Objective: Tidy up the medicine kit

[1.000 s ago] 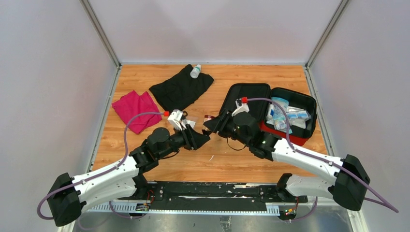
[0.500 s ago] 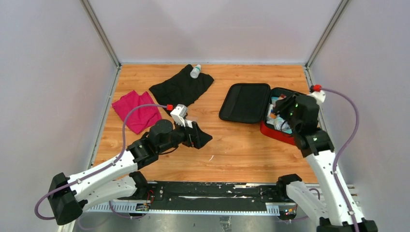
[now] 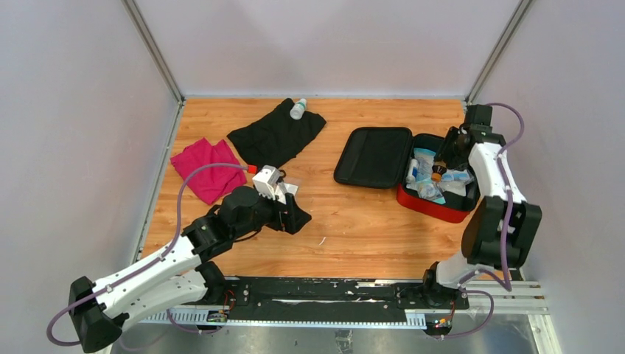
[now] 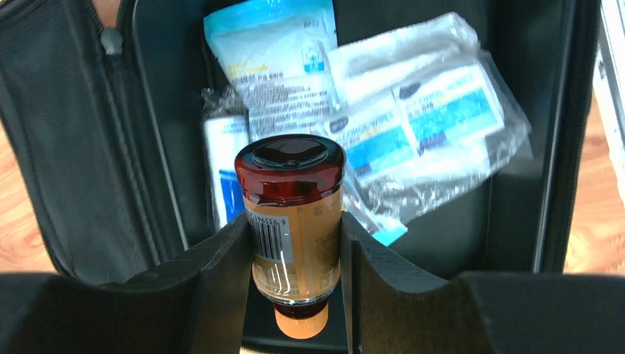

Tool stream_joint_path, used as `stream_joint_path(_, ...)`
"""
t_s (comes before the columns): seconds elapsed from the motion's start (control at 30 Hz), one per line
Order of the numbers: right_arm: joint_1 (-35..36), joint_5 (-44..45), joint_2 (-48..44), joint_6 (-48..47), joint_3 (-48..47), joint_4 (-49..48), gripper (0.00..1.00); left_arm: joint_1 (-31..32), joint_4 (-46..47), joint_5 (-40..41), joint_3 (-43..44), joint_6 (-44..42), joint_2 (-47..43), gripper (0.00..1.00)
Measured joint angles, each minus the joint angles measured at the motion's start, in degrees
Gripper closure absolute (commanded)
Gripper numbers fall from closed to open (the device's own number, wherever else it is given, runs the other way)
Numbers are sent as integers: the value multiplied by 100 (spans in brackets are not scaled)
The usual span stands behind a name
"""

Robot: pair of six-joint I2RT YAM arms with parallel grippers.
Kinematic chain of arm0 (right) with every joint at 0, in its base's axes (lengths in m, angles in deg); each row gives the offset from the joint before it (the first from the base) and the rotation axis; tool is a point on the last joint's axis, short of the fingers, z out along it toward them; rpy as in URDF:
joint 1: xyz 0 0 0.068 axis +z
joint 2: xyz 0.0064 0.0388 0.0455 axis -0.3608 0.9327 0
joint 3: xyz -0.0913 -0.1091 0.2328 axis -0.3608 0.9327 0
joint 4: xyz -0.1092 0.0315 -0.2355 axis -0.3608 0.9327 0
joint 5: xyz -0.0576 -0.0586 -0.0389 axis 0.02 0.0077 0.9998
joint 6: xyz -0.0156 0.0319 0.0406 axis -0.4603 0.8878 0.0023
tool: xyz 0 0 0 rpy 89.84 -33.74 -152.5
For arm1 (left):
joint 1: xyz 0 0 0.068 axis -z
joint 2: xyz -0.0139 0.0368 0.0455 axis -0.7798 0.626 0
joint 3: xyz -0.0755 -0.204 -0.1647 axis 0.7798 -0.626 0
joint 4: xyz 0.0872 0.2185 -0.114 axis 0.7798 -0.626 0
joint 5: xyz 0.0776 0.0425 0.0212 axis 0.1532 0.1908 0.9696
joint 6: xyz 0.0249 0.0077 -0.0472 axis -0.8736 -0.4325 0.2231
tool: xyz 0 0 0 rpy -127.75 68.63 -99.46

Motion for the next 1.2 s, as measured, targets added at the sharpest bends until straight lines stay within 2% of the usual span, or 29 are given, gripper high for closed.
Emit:
stream_joint_path(0.23,-175,-9,1329,-238,-933,114,81,-70,-289,236,-7,-125,-245,2)
stream_joint_path(0.37,-197,-2,1862,-232,-1276,118,74,-94,-337,264,-7,-179,-168,2)
stream_joint_path(0.43,-197,13,2157,-229,-1464,107,59,-111,-398,289,-7,-232,-120,2)
stream_joint_path(0.47,-197,31,2275,-229,-1543,109,55,-116,-428,304,-7,-258,-105,2)
stream_joint_path(0.67,-197,299,2581,-195,-1799,133,40,-328,-455,227,-7,-321,17,2)
stream_joint_path(0.8,-197,439,2413,-168,-1790,138,24,-595,-466,48,11,-400,428,1)
stream_joint_path(0.97,-197,509,1858,-162,-1703,133,23,-997,-586,-188,367,-614,964,1)
stream_joint_path(1.03,-197,470,1598,-144,-1648,122,26,-1185,-634,-254,629,-728,1147,1)
stream_joint_path(1.2,-164,-201,599,79,-1001,-87,31,-1812,-798,-337,1687,-1047,1947,1)
